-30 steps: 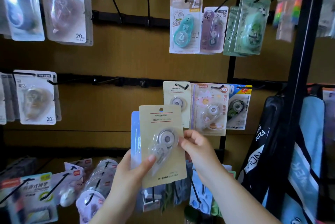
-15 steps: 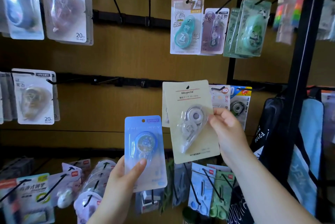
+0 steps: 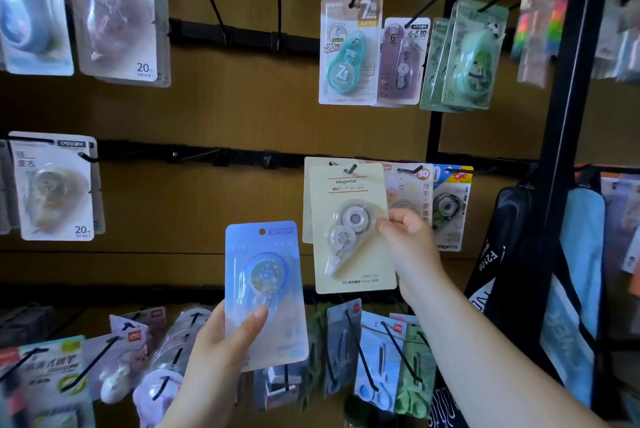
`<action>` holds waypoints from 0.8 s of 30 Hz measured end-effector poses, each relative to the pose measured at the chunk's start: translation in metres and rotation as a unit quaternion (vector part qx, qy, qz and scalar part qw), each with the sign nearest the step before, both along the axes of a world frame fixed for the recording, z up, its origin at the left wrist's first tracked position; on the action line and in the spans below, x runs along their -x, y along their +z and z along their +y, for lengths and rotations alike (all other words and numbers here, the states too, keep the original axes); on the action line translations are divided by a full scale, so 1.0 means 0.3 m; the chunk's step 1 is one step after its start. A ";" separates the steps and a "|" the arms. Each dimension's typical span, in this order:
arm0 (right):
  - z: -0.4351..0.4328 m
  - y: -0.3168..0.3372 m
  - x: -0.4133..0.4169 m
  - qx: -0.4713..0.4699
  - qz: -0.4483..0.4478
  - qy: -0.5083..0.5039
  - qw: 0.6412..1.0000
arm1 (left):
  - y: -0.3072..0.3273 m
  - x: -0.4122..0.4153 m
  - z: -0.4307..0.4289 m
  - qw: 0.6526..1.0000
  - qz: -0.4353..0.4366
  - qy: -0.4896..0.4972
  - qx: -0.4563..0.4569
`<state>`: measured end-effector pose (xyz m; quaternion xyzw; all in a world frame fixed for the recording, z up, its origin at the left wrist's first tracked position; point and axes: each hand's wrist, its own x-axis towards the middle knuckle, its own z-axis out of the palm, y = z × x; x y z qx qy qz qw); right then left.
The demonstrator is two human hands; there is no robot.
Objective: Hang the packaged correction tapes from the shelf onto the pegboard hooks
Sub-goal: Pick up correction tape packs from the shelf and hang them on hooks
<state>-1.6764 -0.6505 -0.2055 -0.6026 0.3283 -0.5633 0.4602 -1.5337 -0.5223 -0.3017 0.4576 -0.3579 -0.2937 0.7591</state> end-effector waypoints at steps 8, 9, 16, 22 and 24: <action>-0.103 0.006 -0.127 -0.008 -0.027 -0.058 0.998 | -0.026 -0.027 0.006 1.000 0.014 0.024 -0.011; -0.113 0.007 -0.146 -0.018 -0.031 -0.062 0.997 | -0.022 -0.031 0.008 1.000 0.013 0.024 -0.011; -0.169 -0.021 -0.194 -0.019 -0.016 -0.101 0.995 | -0.023 -0.061 0.016 1.000 -0.003 0.021 -0.006; -0.091 -0.085 -0.165 0.015 0.056 -0.097 0.994 | -0.035 -0.062 0.014 1.000 -0.005 0.013 -0.015; -0.044 -0.130 -0.149 0.020 0.048 -0.073 0.996 | -0.030 -0.052 0.013 1.000 -0.003 0.012 -0.009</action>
